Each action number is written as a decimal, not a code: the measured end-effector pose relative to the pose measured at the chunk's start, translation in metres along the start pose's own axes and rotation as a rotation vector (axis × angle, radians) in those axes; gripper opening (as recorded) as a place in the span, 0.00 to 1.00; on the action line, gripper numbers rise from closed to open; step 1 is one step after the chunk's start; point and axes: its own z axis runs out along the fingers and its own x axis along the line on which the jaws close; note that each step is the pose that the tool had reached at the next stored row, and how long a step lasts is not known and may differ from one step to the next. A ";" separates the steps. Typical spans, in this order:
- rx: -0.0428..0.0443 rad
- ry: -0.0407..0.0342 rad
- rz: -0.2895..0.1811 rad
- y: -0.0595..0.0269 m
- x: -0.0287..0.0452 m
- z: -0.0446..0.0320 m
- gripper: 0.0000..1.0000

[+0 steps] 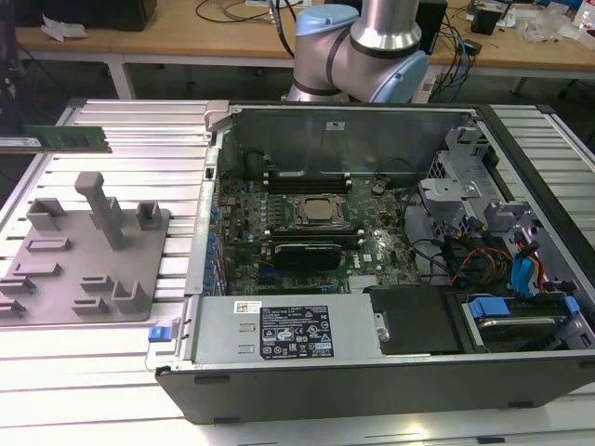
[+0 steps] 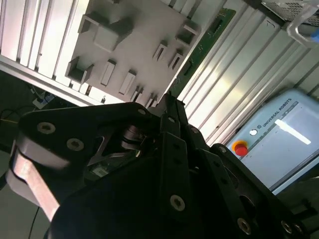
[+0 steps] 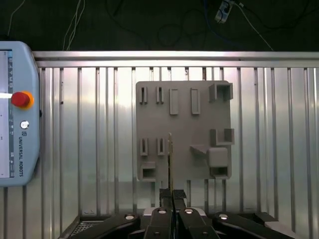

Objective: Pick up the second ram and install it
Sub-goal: 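Pick up the second ram and move it above second insertion slot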

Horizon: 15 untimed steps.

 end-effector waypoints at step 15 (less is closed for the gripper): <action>-0.0003 0.0000 0.001 -0.0746 -0.0008 -0.0032 0.09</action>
